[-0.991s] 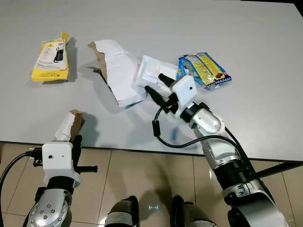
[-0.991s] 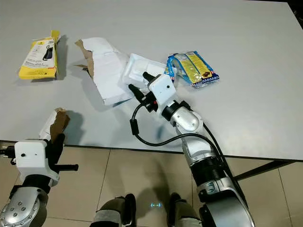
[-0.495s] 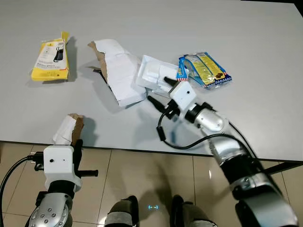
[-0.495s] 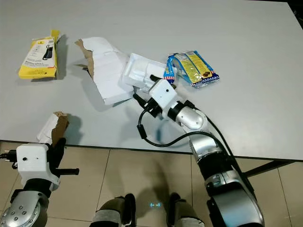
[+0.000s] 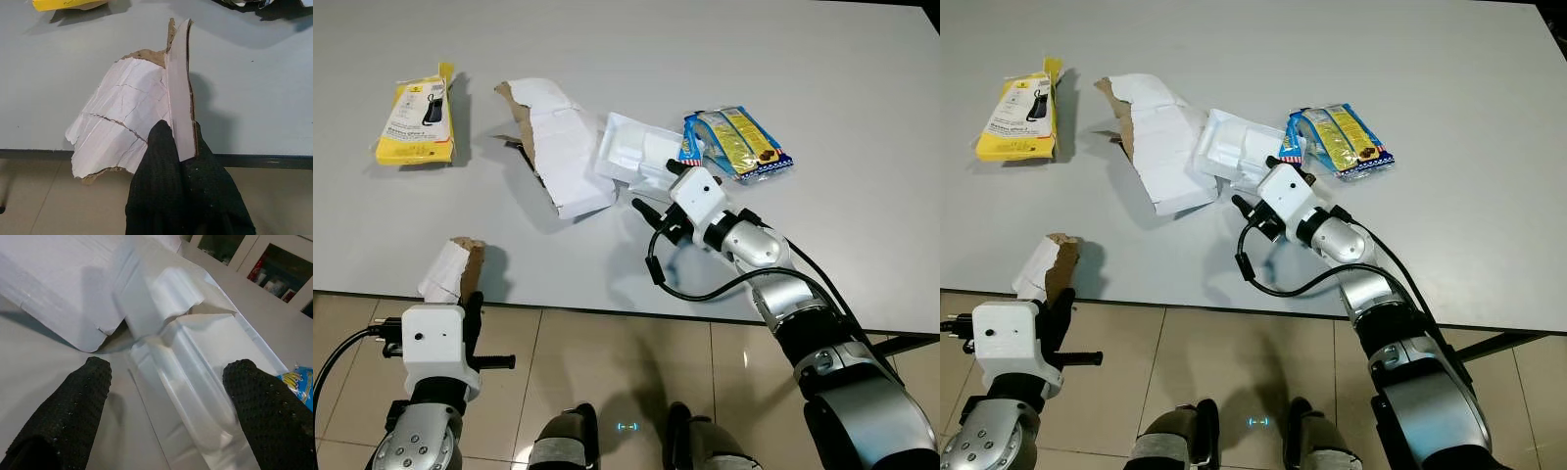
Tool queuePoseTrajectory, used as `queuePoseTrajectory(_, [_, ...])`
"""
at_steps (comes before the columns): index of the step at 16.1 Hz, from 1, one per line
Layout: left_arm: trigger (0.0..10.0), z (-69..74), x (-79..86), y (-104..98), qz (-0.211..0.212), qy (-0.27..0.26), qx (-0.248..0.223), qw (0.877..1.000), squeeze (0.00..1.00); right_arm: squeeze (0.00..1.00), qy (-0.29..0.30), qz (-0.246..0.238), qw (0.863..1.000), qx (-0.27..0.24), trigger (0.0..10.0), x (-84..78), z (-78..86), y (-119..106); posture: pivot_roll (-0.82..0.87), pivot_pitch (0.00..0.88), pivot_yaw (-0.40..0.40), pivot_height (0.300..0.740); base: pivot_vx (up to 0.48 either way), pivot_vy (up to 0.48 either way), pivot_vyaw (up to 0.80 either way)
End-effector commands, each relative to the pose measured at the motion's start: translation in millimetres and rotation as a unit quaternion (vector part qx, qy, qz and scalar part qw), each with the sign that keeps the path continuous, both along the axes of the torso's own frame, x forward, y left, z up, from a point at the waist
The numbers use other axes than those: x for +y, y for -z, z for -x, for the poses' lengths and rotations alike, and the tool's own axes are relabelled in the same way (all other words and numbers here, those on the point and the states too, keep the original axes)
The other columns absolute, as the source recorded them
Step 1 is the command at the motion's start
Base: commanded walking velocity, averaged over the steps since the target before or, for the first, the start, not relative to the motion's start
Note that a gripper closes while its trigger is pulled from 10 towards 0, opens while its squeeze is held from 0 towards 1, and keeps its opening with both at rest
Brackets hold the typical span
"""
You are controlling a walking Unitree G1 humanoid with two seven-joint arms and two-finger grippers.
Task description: Picking trash to rubbish bin
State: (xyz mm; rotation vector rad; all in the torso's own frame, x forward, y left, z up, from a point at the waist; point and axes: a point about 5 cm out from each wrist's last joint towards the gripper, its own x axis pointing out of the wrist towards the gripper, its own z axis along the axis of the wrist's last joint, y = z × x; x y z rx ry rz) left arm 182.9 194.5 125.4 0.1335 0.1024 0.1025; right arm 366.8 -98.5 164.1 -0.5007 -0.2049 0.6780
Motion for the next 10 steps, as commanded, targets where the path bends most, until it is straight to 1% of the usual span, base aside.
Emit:
queuePoseTrajectory(1, [10.0, 4.2, -0.6, -1, -0.004, -0.003, 0.003, 1.000, 0.00, 0.00, -0.015, 0.023, 1.000, 0.013, 10.0, 1.6, 1.8, 7, 0.16, 0.285, 0.021, 0.740, 0.000, 0.000, 0.00])
queuePoseTrajectory(4, [10.0, 4.5, -0.8, -1, -0.003, -0.002, 0.004, 1.000, 0.00, 0.00, -0.021, 0.029, 0.999, 0.018, 10.0, 2.7, 3.5, 12, 0.16, 0.286, 0.022, 0.740, 0.000, 0.000, 0.00])
queuePoseTrajectory(6, [10.0, 4.3, -0.8, 0, -0.003, -0.001, 0.004, 1.000, 0.00, 0.00, -0.031, 0.038, 0.998, 0.028, 10.0, 5.9, 7.0, 20, 0.16, 0.286, 0.022, 0.740, 0.000, 0.000, 0.00])
queuePoseTrajectory(7, [10.0, 4.4, -0.7, 0, -0.003, -0.002, 0.004, 1.000, 0.00, 0.00, -0.039, 0.042, 0.998, 0.035, 1.7, 7.4, 9.6, 24, 0.16, 0.286, 0.022, 0.740, 0.000, 0.000, 0.00])
queuePoseTrajectory(8, [10.0, 4.4, -0.6, 0, -0.003, -0.002, 0.005, 1.000, 0.00, 0.00, -0.043, 0.043, 0.997, 0.038, 0.0, 7.9, 10.8, 26, 0.16, 0.286, 0.021, 0.740, 0.000, 0.000, 0.00])
queuePoseTrajectory(10, [10.0, 4.3, -0.6, 0, -0.002, -0.002, 0.004, 1.000, 0.00, 0.00, -0.047, 0.043, 0.997, 0.040, 0.0, 8.3, 11.8, 27, 0.16, 0.286, 0.021, 0.740, 0.000, 0.000, 0.00])
